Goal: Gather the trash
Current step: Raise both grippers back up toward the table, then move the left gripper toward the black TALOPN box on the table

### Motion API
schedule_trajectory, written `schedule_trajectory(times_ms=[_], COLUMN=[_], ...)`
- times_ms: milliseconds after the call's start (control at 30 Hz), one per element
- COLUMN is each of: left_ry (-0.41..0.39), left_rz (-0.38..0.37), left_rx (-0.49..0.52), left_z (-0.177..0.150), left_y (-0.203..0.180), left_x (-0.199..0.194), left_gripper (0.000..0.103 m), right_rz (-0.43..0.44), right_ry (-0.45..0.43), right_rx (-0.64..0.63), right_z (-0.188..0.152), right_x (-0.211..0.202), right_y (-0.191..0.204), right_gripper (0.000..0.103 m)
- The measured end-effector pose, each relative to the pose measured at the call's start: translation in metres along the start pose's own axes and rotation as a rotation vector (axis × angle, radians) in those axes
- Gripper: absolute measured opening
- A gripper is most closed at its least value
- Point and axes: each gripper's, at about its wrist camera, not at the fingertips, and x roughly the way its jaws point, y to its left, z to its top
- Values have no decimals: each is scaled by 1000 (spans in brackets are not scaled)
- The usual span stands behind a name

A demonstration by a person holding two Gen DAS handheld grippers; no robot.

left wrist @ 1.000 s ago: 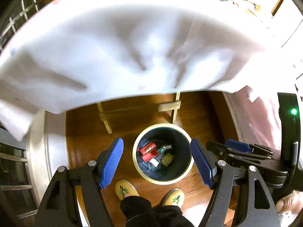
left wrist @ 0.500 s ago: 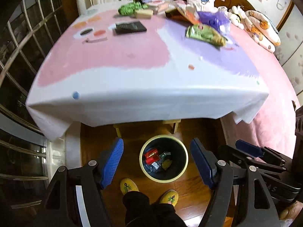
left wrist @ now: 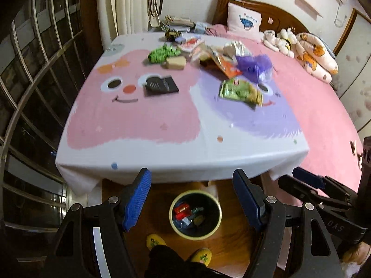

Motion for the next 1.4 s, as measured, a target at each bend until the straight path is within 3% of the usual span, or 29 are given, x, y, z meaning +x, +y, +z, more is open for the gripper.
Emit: schedule_trajectory(times_ms=[167, 333, 800, 1000, 1267, 1400], left_ry=[-39, -24, 200, 303, 398, 379], left_rz=[7, 14, -60, -84, -93, -90], left_rx=[26, 75, 329, 445, 534, 594], left_z=[33, 71, 186, 206, 210, 208], left_y=[5, 15, 53, 61, 73, 71], left_x=[-8, 14, 154, 218, 274, 282], left_gripper=[74, 74, 74, 74, 74, 74], right_rz=[10, -1, -106, -165, -225, -242], right_ry=[-14, -28, -35, -22, 5, 8], right_rx=[-28, -43, 138, 229, 270, 267], right_z=[19, 41, 126, 145, 154, 160], right_x=[1, 16, 108, 148, 177, 182], right_y=[2, 7, 4, -2, -9, -11], right_gripper=[56, 56, 56, 56, 56, 56])
